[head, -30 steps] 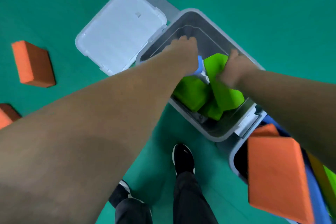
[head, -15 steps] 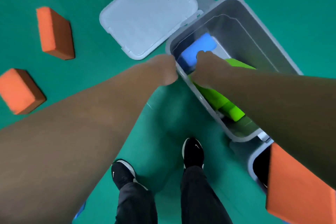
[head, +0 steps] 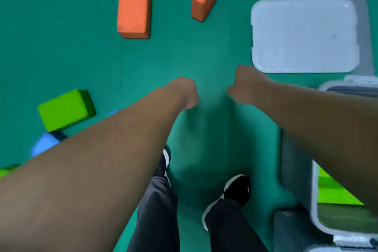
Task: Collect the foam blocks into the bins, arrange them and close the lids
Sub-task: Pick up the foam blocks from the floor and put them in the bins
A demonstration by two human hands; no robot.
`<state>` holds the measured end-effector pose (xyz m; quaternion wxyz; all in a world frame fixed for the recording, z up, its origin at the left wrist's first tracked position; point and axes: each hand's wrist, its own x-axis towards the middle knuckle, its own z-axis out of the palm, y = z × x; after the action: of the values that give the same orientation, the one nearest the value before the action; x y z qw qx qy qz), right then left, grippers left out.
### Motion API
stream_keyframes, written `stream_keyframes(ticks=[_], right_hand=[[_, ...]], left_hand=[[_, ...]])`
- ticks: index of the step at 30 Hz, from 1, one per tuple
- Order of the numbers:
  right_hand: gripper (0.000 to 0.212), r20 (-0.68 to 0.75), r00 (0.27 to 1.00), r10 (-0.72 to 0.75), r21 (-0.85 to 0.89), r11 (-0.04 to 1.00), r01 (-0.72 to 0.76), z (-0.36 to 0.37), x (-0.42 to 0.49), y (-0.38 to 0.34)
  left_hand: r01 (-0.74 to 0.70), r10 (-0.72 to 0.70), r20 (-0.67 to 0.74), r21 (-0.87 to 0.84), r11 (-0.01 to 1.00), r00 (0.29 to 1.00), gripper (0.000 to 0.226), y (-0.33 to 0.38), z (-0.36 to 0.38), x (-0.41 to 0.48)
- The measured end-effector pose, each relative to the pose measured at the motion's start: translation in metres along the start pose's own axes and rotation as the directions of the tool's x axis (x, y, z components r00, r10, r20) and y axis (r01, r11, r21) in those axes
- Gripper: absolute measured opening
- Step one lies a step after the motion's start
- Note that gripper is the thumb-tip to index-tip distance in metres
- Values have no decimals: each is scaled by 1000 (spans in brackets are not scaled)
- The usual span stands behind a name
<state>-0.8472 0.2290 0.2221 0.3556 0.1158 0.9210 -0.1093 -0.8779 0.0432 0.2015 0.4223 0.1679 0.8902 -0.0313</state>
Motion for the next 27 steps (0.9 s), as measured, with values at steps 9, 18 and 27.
stream_keyframes(ticks=[9, 18, 27], right_hand=[[38, 106, 935, -340, -246, 902, 356, 41, 15, -248], [31, 362, 837, -411, -464, 699, 544, 122, 17, -420], [28, 436, 713, -549, -534, 479, 697, 185, 37, -570]], left_hand=[[336, -282, 213, -287, 897, 935, 23, -210, 98, -70], [440, -349, 281, -403, 802, 894, 30, -371, 169, -125], [513, -402, 319, -561, 650, 858, 31, -454, 236, -136]])
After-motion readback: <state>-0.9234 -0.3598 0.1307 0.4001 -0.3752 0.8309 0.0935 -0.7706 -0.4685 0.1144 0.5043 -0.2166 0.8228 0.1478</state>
